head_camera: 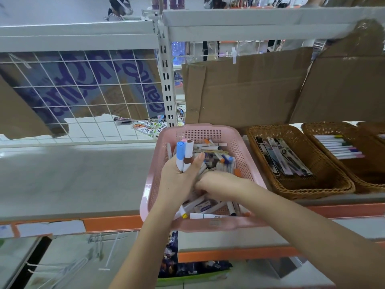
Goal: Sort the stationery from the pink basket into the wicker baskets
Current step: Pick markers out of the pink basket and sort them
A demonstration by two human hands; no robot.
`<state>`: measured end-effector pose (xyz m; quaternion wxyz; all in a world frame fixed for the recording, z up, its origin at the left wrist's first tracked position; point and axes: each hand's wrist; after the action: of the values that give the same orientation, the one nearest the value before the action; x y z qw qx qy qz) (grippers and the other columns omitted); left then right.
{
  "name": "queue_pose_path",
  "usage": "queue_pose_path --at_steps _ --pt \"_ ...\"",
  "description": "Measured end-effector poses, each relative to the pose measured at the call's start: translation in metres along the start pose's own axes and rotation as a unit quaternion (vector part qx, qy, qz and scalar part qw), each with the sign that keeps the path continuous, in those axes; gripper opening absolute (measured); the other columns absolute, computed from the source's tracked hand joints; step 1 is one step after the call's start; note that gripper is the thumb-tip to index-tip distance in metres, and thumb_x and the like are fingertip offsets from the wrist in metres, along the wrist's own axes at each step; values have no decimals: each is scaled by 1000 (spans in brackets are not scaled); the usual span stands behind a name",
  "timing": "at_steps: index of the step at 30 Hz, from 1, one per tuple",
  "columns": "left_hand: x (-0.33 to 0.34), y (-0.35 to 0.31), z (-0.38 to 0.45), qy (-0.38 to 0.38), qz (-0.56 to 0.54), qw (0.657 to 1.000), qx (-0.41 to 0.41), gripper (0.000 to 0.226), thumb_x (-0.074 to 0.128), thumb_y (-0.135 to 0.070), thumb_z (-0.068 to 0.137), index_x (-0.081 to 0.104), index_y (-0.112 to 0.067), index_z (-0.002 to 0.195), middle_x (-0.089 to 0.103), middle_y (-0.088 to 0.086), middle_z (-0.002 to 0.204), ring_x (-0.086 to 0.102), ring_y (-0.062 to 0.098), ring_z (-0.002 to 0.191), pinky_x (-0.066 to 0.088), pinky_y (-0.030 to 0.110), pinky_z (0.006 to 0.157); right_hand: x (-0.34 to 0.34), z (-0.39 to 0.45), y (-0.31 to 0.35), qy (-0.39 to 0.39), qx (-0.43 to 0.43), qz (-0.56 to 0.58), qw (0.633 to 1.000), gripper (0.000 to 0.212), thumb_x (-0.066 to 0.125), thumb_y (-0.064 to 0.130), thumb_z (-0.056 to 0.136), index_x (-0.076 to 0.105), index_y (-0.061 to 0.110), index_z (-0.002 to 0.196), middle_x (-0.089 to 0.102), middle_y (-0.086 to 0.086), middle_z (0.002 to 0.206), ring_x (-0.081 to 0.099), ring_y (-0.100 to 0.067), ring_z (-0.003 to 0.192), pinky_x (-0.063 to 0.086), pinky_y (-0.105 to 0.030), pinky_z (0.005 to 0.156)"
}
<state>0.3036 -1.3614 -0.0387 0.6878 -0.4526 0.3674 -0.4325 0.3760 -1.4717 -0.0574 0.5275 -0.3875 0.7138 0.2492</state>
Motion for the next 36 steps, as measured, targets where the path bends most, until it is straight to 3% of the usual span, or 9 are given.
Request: queue_pose_path --at_steps 4,7,12,16,23,25,27,31,36 --pt "-2 1 0 -14 5 1000 -10 48 62 -30 89 34 -21 51 37 -11 43 32 6 45 30 20 49 -9 -8 -5 -23 11 -16 1000 29 52 3 90 59 10 117 61 -8 112 60 -25 98 51 -38 86" --pt "-3 2 1 -30 0 999 -21 46 62 -32 88 35 -18 55 35 -8 47 31 11 48 30 27 52 -19 -31 -19 -67 44 73 994 24 56 12 92 61 14 116 61 -3 113 59 -19 102 48 -32 89" --pt "-4 4 0 -33 0 999 -27 47 62 -37 87 35 -13 57 37 -1 51 33 12 49 32 21 48 -25 -68 -38 -181 65 260 946 14 67 17 86 67 30 90 60 17 88 56 1 82 45 -13 71" --pt "-1 1 -1 11 8 1000 -19 45 67 -31 84 36 -26 51 34 -13 46 30 5 45 29 12 45 -36 -80 -39 -235 55 373 896 18 71 22 80 67 40 80 64 16 84 61 -3 81 55 -23 73" --pt "1 -1 -5 63 32 997 34 33 77 -28 77 51 -35 58 46 -15 50 39 0 49 34 11 48 -68 -86 -18 -286 10 387 877 19 71 23 80 64 39 86 66 17 87 63 0 86 52 -17 78" --pt "2 -2 -5 67 31 997 23 16 77 -36 71 61 -37 74 60 -8 63 51 1 58 45 18 54 -74 -88 -13 -293 -1 412 863 21 72 16 80 65 33 91 70 11 88 66 0 85 51 -12 75" --pt "3 -2 -6 51 30 998 11 22 75 -39 67 62 -37 86 66 -11 73 56 -3 64 47 14 60 -79 -89 -8 -298 -6 427 854 18 72 12 80 68 24 93 72 6 88 67 -1 83 51 -11 74" --pt "4 -4 -7 19 9 999 24 24 78 -23 75 64 -41 84 65 -19 71 58 -7 64 43 6 57 -82 -87 3 -317 8 405 857 16 72 12 79 69 19 93 72 4 87 66 -1 82 52 -13 76" --pt "5 -5 -6 1 7 1000 13 22 74 -14 76 64 -33 75 61 -9 66 55 -1 61 46 13 56 -79 -85 11 -332 20 421 844 18 73 13 79 66 24 91 70 6 87 64 -1 82 52 -15 76"
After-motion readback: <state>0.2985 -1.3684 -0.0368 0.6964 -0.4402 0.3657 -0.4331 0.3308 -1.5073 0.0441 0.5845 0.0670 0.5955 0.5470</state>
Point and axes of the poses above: each hand's wrist, its own z-axis towards the middle knuckle, its own x-axis out of the palm, y = z × x
